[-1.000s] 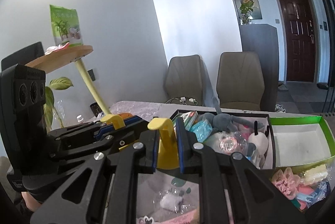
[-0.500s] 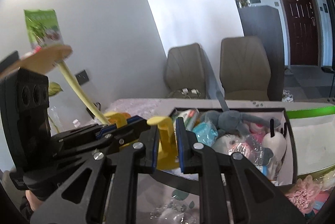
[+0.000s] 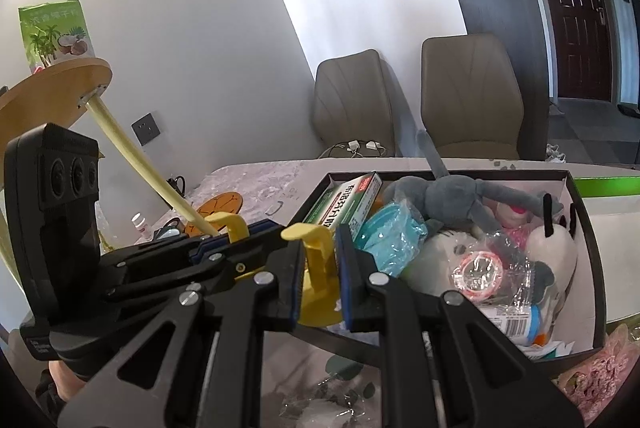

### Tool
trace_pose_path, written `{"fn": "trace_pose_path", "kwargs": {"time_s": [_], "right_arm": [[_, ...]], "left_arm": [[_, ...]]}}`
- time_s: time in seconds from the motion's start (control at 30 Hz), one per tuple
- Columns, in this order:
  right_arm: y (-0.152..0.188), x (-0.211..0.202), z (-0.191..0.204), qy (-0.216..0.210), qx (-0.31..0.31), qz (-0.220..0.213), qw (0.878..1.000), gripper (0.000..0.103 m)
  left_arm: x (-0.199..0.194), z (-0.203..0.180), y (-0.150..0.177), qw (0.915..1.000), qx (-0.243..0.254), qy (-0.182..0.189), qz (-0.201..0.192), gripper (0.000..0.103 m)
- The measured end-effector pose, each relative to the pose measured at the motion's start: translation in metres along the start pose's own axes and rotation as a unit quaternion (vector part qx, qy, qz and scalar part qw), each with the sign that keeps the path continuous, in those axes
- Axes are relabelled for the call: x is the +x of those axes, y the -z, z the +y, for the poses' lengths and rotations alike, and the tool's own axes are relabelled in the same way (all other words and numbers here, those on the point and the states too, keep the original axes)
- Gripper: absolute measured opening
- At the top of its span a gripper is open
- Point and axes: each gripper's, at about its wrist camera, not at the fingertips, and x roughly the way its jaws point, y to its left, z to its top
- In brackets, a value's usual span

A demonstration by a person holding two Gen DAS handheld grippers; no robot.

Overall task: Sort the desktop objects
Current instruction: 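Lift the yellow hook holder and carry it with both grippers to the dark box, then lower the yellow hook holder into the dark box and open both grippers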

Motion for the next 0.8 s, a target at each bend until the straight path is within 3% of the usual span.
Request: {"fn": "trace_pose_path", "kwargs": {"time_s": [0.8], "right_arm": [[0.019, 0.040, -0.011, 0.000, 0.022, 0.060, 0.998, 0.018]], "left_arm": [[0.029, 0.025, 0.013, 0.9978, -0.013, -0.023, 0.060, 0.012]]}}
